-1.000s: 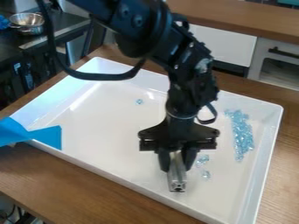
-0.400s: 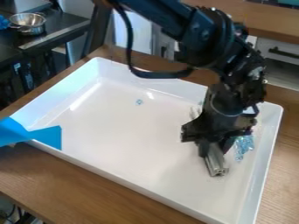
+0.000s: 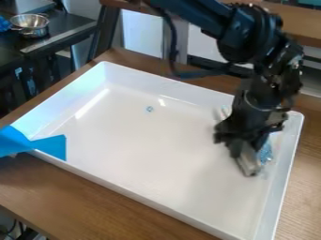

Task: Sweep into pile

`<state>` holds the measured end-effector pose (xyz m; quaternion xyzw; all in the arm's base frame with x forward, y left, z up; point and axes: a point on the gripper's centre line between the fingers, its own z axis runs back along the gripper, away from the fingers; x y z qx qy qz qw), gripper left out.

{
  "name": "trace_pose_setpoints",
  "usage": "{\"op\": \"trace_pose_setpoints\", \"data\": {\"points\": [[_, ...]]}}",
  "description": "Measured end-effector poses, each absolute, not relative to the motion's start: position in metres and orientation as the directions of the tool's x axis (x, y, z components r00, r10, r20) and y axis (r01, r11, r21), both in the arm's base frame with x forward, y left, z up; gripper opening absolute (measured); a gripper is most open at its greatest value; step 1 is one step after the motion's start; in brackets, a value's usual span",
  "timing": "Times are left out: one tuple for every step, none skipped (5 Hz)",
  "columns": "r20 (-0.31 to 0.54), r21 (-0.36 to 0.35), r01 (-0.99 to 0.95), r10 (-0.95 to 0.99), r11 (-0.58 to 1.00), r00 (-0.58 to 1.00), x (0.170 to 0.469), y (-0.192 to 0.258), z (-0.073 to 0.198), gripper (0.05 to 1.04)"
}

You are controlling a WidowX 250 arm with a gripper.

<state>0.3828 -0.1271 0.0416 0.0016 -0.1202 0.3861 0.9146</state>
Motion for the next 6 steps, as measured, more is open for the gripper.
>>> {"op": "trace_pose_setpoints", "data": {"points": [[0.209,-0.092,-0.734,0.734,0.673,0.646,0.398,-0.132,0.044,0.377],[0.186,-0.103,-0.739,0.742,0.666,0.643,0.4,-0.129,0.047,0.376],[0.166,-0.125,-0.712,0.722,0.691,0.672,0.392,-0.11,0.069,0.377],[0.186,-0.224,-0.657,0.693,0.72,0.696,0.388,-0.075,0.125,0.376],[0.213,-0.265,-0.552,0.606,0.791,0.766,0.382,-0.032,0.16,0.377],[0.155,-0.118,-0.486,0.499,0.866,0.853,0.367,0.017,0.148,0.376]]}}
